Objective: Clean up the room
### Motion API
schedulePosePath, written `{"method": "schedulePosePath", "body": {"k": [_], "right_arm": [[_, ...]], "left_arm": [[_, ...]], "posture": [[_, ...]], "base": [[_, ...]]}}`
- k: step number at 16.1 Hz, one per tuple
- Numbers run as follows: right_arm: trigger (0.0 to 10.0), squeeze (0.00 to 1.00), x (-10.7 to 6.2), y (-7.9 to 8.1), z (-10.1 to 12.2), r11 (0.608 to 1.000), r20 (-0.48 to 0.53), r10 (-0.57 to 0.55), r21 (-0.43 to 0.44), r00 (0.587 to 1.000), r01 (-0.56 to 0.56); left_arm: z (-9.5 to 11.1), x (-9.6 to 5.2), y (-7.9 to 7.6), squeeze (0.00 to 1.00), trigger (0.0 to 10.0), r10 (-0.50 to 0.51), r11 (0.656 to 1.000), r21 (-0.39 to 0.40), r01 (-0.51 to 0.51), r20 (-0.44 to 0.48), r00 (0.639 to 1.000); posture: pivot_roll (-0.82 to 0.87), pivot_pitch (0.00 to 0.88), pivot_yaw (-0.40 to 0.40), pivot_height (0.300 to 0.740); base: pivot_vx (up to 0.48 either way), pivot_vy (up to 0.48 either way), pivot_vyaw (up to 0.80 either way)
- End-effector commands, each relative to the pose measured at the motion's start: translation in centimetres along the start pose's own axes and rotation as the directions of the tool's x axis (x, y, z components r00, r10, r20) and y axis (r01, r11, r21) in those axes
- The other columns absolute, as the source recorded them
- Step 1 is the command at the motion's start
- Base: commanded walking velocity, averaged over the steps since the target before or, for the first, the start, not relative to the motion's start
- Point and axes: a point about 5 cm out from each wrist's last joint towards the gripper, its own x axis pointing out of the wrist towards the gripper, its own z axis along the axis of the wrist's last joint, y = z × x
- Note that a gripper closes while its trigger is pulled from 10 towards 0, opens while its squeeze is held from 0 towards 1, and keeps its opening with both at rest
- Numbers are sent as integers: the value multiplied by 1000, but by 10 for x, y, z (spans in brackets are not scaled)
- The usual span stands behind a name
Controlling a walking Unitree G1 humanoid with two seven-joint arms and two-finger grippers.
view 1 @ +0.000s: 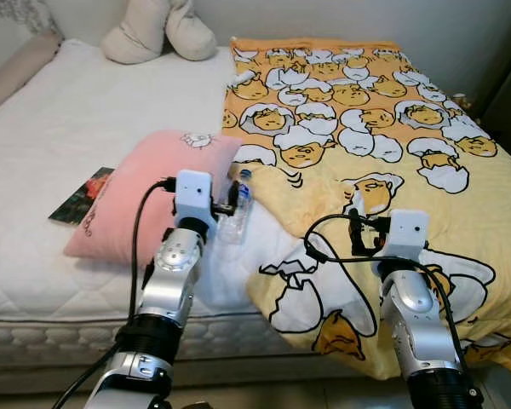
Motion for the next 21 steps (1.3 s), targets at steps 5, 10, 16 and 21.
{"method": "schedulePosePath", "body": {"k": [5,10,16,21], "right_arm": [[10000,0,1,-1,3,1000,2,2,-9,1000,-2],[10000,0,-9,3,1,999,21,28,-40,999,-27],[10000,0,-23,-1,3,1000,31,-25,2,999,25],[10000,0,-13,2,11,1000,30,26,4,999,-26]], "left_arm": [[1,2,-3,0,10000,-11,1000,19,11,-1,1000],[5,14,-4,0,10000,-29,999,45,30,-18,999],[-8,-14,7,0,10000,-12,996,-83,11,-11,1000],[-17,-36,-2,0,10000,-7,998,-66,4,-53,999]], "posture": [[-7,0,-15,740],[-36,0,8,740],[-50,1,-14,740],[13,8,-33,740]], "base": [[0,0,0],[0,0,0],[0,0,0],[0,0,0]]}}
